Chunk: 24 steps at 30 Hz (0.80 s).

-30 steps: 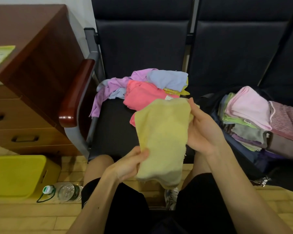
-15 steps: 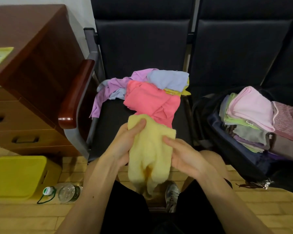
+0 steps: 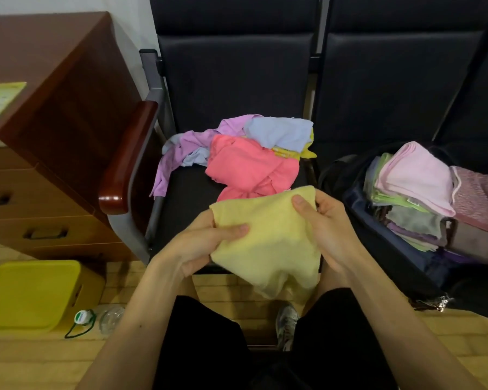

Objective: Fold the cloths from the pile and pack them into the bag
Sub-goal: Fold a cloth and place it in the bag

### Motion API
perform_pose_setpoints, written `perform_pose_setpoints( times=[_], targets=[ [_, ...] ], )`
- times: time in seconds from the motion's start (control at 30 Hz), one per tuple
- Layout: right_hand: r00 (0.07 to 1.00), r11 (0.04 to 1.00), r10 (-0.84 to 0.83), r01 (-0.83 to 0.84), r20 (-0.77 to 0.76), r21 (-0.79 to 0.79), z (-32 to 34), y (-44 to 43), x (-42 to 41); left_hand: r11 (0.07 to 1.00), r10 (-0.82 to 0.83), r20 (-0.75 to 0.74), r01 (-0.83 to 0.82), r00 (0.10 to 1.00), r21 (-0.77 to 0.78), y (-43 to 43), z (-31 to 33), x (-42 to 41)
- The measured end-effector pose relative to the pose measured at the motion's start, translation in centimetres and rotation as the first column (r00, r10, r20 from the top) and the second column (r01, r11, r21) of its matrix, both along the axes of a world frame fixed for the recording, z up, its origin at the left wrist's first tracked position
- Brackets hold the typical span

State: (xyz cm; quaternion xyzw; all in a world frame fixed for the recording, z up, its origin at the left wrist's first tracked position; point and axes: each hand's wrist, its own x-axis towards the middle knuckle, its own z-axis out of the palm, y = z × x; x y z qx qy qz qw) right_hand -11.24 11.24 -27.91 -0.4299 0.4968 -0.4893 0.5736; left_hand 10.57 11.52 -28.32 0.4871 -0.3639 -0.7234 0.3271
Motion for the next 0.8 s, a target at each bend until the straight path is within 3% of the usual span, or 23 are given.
perform_pose_setpoints(
  times=[0.17, 0.33, 0.5, 0.6, 0.63, 0.7, 0.8],
  targets=[
    [0.994, 0.992, -0.037, 0.024, -0.102, -0.127, 1.6, -0.3, -0.7, 0.967, 0.233, -0.015, -0.234, 0.972, -0.102, -0.6, 1.4, -0.5],
    [0.968, 0.973, -0.023, -0.036, -0.252, -0.227, 4.1, -0.6, -0.9, 0.915, 0.337, 0.098, -0.301, 0.936, -0.269, -1.5, 3.4, 0.1],
    [0.882, 0.992, -0.084, 0.029, -0.464, -0.124, 4.9, -1.4, 0.0, 0.892, 0.389, 0.368, -0.244, 0.845, -0.381, -2.3, 5.2, 0.9],
    [0.944, 0.999, -0.043, 0.04, -0.326, -0.015, 5.9, -1.2, 0.5, 0.88, 0.445, 0.534, -0.239, 0.719, -0.411, -2.5, 6.0, 1.2],
    [0.958, 1.0, -0.013, 0.012, -0.286, -0.005, 6.2, -1.1, 0.6, 0.878, 0.452, 0.53, -0.252, 0.717, -0.407, -2.5, 6.4, 1.4],
    [0.961, 0.997, 0.052, -0.066, -0.273, -0.044, 6.7, -0.9, 0.5, 0.896, 0.402, 0.397, -0.265, 0.825, -0.357, -2.0, 7.6, 1.7],
    [0.932, 0.972, 0.112, -0.175, -0.345, -0.157, 7.3, -0.3, 0.3, 0.934, 0.187, 0.291, -0.078, 0.938, -0.349, -0.9, 9.6, 2.3]
  ],
)
